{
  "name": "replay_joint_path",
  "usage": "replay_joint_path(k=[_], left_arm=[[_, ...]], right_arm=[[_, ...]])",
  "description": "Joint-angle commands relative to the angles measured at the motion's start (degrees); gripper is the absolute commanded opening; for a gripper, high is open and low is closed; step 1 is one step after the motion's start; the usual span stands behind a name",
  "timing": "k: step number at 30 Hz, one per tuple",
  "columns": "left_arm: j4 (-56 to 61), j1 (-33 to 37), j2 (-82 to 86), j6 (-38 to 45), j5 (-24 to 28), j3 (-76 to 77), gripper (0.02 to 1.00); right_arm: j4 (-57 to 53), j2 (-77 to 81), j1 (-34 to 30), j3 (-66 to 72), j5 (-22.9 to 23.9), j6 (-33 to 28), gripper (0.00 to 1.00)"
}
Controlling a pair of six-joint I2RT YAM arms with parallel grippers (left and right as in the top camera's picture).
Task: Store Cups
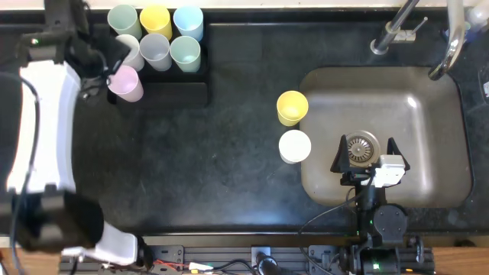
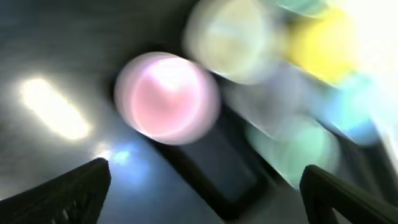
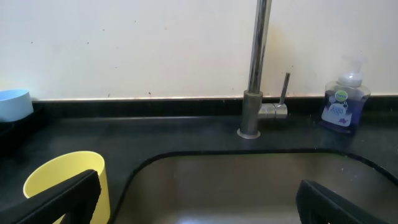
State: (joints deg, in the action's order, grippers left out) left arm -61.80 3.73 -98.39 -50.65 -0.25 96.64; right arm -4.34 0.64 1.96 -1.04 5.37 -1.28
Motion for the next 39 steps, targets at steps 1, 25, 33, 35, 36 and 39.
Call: replay_joint_path(k=[1,25,33,35,36,39], left_arm=[[6.2,-22.0,-0.7,8.8,-3.7,0.2,0.998],[13.2,-45.5,-17.1,1.1,0.6,1.9,0.998],[11.8,-44.2,-17.7,1.3,0.6,1.9,0.912],[11.8,-44.2,-17.9,1.3,0.6,1.9,0.678],[11.9,-44.2,-18.0,1.3,0.5,1.9,0.617],[12.4,-44.2,-18.1,1.3,0.1,1.9,0.211]], right_arm=[[0.3,-0.4,-0.1,0.8,0.0,0.0,0.996],[0.3,-0.4,-0.1,0.8,0.0,0.0,0.998],[0.3,-0.4,-0.1,0.8,0.0,0.0,0.998],[0.3,-0.4,-0.1,0.8,0.0,0.0,0.996],[0.3,-0.4,-0.1,0.8,0.0,0.0,0.996],[0.3,-0.4,-0.1,0.8,0.0,0.0,0.998]])
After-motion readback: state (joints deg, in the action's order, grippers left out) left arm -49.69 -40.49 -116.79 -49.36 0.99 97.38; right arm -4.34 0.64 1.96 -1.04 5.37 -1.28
